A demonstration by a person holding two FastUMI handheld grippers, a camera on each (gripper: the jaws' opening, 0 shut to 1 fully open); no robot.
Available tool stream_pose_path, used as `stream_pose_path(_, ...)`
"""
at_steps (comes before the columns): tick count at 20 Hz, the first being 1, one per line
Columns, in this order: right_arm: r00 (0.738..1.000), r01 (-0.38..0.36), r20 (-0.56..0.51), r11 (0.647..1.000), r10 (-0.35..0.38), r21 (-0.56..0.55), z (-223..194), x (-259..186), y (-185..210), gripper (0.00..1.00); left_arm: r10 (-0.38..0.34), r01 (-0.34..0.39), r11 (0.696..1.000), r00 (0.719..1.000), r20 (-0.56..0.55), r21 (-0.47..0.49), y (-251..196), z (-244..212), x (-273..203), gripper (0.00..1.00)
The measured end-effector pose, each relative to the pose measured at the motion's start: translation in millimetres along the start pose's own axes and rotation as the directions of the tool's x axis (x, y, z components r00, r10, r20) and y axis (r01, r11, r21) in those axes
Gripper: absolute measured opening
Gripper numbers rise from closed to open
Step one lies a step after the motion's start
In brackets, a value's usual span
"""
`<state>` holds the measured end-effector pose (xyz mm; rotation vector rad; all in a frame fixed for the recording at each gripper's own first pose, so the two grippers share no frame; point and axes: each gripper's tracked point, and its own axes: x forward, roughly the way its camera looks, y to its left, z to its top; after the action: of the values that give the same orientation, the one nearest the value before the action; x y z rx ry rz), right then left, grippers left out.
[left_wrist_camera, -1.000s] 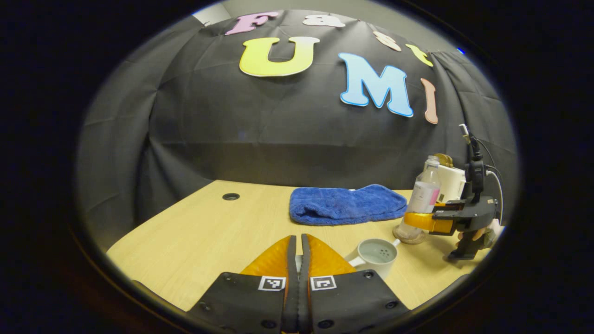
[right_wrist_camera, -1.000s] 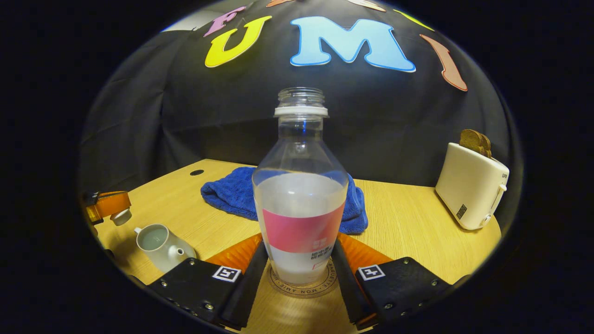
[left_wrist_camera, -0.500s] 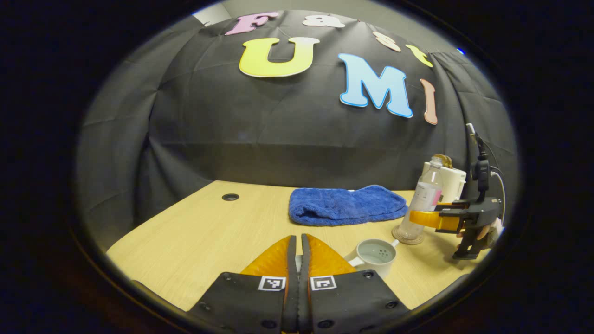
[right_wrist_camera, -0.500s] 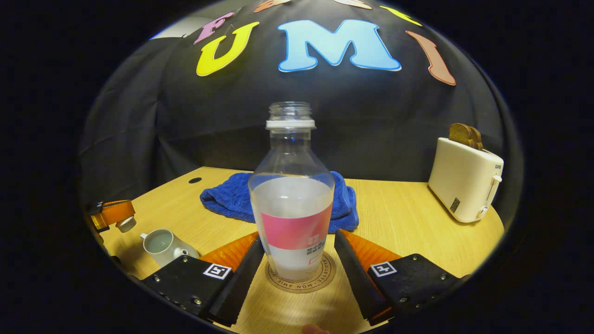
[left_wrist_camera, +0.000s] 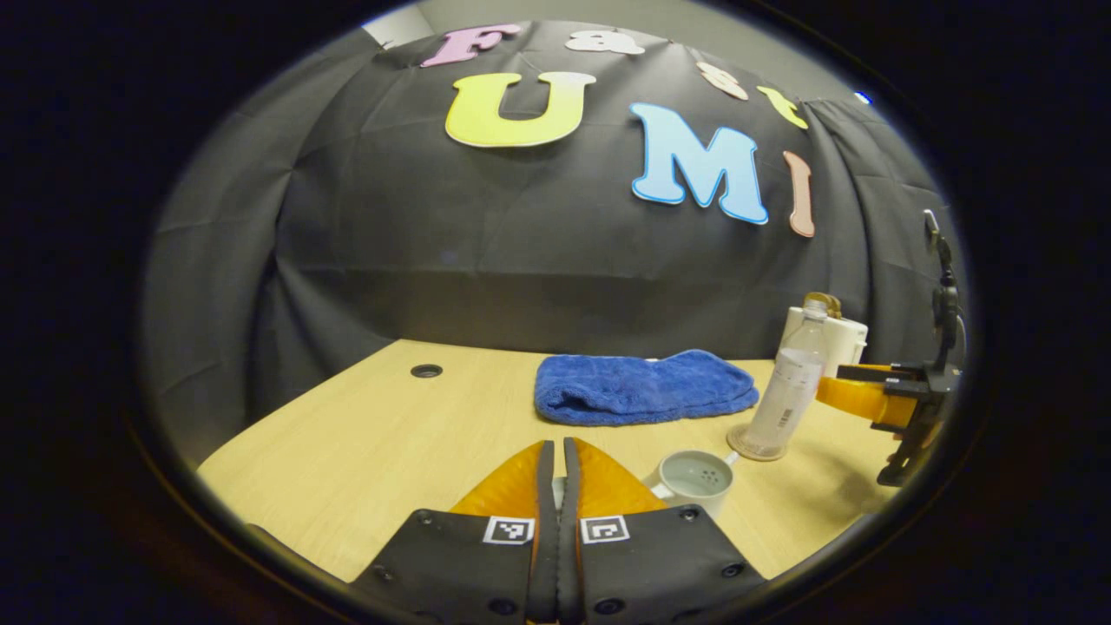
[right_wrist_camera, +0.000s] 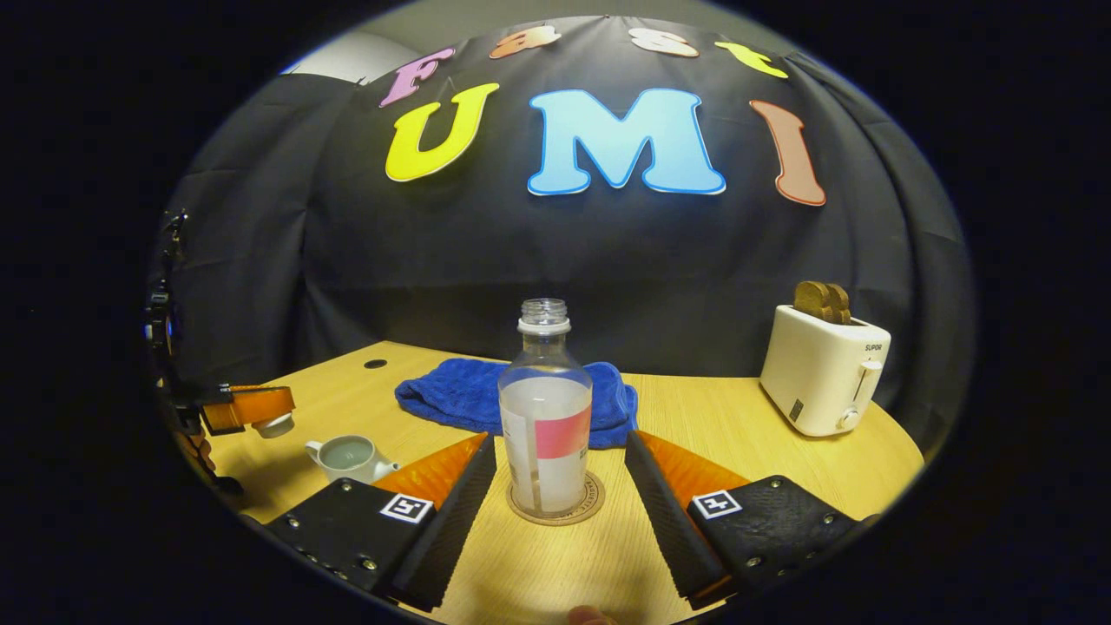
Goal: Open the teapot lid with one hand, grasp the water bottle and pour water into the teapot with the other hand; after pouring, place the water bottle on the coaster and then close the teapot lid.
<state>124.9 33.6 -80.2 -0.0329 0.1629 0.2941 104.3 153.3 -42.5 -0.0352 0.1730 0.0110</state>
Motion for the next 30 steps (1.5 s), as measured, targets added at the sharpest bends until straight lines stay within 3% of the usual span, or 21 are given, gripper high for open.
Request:
stream_pose_path(3,1.000,-0.001,-0.008,1.000,0.001,0.001,-0.4,-4.2,2.3,0.93,-0.020,0.020,1.000,1.000,-0.003,-0.005,-3.6,-0.6,0.4,0.05)
stream_pose_path(12,0.999,-0.046,0.017,0.989,0.044,0.141,-4.8,-52.6,25.1,0.93,-0.112,0.111,0.993,0.993,0.029,0.025,-45.7,12.0,9.5,0.06)
stream_pose_path(22,0.998,-0.025,0.065,0.998,0.021,0.056,-11.3,-102.8,15.3,0.93,-0.216,0.209,0.968,0.975,0.043,0.138,-119.5,24.5,29.7,0.05)
stream_pose_path(30,0.997,-0.021,0.081,0.999,0.019,0.024,-9.9,-108.2,6.4,0.93,-0.193,0.192,0.974,0.981,0.003,0.120,-119.8,3.7,44.1,0.05)
